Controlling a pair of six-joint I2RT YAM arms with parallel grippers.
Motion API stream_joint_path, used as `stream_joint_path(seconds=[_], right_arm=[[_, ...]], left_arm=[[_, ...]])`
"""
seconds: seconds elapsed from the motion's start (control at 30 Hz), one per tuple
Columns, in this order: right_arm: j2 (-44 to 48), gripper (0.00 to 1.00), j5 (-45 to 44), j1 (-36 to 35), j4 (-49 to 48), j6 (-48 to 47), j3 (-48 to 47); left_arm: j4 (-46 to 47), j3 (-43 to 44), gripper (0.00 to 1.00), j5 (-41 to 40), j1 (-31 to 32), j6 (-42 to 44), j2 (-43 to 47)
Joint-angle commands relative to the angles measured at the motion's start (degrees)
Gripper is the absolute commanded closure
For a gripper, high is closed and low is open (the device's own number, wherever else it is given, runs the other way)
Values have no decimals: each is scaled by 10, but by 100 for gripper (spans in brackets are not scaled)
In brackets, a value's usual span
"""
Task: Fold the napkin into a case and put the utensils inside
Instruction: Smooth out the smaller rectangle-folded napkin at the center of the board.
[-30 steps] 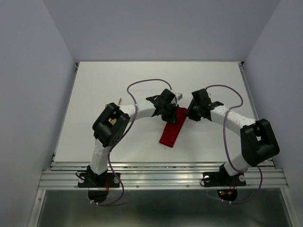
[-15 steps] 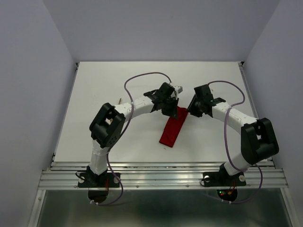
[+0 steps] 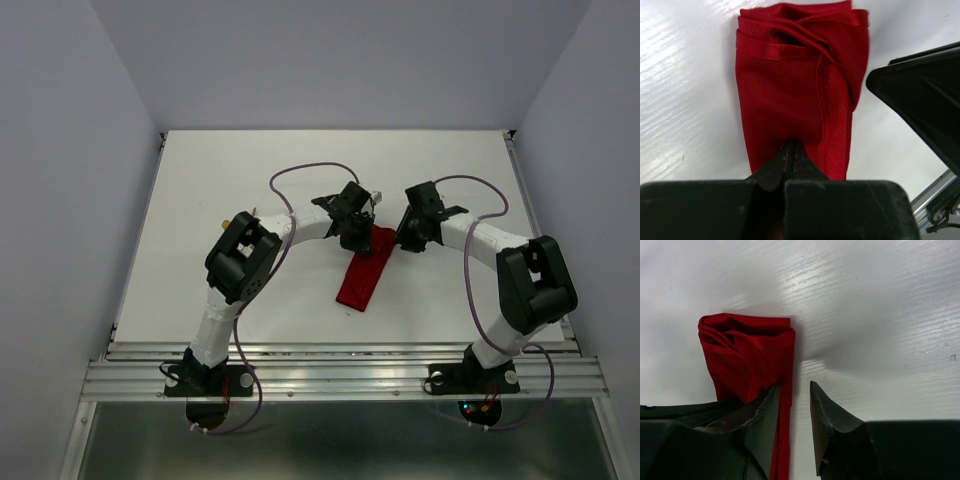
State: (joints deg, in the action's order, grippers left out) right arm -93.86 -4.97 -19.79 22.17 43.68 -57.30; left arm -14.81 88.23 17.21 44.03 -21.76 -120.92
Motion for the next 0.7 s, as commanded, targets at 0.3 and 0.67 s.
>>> stream_joint_path(seconds=[0.3,0.67], right_arm=[[-28,65,11,4,-11,-6,-33],[-36,66,15,4,-20,-3,-28]], left_arm=[[14,40,100,40,13,-11,-27],[27,49,100,74,18,-5,-55]])
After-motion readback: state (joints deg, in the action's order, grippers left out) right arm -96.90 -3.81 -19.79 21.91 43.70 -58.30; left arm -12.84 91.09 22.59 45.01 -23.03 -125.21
